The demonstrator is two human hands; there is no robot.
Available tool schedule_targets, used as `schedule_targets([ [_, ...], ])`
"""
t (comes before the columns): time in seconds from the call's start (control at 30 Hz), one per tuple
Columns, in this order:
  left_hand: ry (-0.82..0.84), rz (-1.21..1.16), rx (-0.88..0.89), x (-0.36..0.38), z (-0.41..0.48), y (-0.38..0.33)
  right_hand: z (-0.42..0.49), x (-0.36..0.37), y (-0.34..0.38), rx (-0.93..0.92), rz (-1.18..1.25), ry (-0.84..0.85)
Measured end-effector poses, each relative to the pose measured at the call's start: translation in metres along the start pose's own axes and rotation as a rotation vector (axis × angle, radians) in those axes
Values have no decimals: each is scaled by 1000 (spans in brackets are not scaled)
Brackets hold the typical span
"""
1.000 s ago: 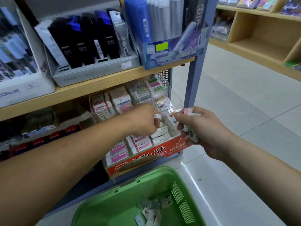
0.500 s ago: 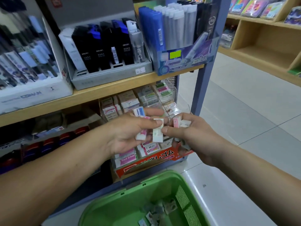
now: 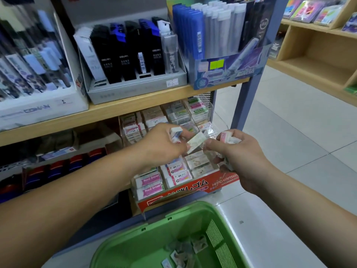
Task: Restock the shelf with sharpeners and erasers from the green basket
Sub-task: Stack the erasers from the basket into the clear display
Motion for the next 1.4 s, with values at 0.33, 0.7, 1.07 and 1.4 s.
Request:
schedule_targets([
  [0.33, -13, 579, 224, 27, 19, -12, 3, -20, 3, -8, -13, -74],
  [0.7, 102, 511, 109, 24, 23, 3, 0, -18, 5, 0, 3, -41],
  [1.07, 317, 90, 122, 30, -27, -22, -17, 28, 16, -233, -219, 206],
  [1.4, 195, -194, -53, -9, -24, 8, -9, 26, -1, 7, -32, 144],
])
Point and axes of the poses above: each hand's wrist, its own z-axis towards the middle knuckle, its own x-axis out of the palm, y = z × x, the point moved 9 cm from there along z, towards the middle knuckle, and after that the axes turned 8 degrees about -y, right-handed, at the moved point
